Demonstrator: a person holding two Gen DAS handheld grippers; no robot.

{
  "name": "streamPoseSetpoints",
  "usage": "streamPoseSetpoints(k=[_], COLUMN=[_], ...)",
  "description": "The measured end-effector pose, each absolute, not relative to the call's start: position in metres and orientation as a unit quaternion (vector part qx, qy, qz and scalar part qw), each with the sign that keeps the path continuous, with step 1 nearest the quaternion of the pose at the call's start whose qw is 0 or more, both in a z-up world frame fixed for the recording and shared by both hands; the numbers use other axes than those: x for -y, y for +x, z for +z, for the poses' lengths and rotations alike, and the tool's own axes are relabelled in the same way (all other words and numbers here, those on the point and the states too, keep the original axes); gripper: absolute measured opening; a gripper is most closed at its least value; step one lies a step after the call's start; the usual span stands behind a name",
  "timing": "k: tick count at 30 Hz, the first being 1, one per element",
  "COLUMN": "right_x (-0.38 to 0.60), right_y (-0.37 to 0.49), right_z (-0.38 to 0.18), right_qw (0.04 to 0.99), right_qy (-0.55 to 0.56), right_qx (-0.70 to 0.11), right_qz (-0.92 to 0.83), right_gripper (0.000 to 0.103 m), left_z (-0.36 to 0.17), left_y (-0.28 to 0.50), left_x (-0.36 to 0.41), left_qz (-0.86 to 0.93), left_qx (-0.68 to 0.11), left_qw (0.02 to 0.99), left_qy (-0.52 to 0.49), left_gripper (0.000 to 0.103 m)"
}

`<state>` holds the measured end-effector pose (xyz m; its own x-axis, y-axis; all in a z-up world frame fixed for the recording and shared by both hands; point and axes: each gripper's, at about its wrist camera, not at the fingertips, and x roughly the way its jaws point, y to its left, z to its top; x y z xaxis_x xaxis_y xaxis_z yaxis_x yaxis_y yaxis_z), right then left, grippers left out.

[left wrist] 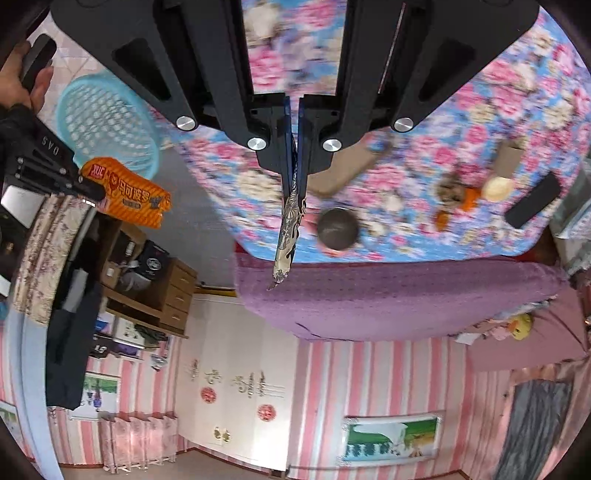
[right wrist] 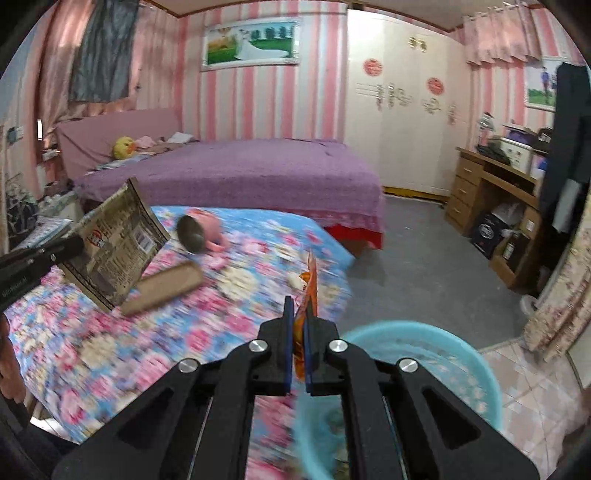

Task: Collect trash
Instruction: 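Carry the snack packet and orange bag over to the blue basket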

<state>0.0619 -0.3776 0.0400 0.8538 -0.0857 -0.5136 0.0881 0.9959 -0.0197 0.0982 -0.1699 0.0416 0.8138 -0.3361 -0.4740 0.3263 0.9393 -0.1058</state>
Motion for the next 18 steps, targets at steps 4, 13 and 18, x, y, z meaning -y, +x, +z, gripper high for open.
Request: streamPoseSetpoints(k=[4,13,18], right_x=[0.421,0.492,0.503], right_y=[0.039,0.01,0.006], right_z=[0.032,0.003,-0.006], right_qw=[0.959,0.948,0.946], right_qy=[0.014,0.04,0.037], right_qx=[-0.272,-0.286,-0.288], right_qz=[-0.081,-0.131,-0.146], right_gripper=[0.004,0.004,0.004], left_z=[0.032,0.01,0.001], left_y=[0.099,0.086,0.082], left_x=[0.218,0.304,0.335], left_qz=[-0.201,-0.259,-0.286], left_qx=[-0.26,-0.27,-0.278], left_qw=[0.944,0.927,0.916], left_qy=[0.004,0.026,0.034], left_gripper=[0.0,0.0,0.0])
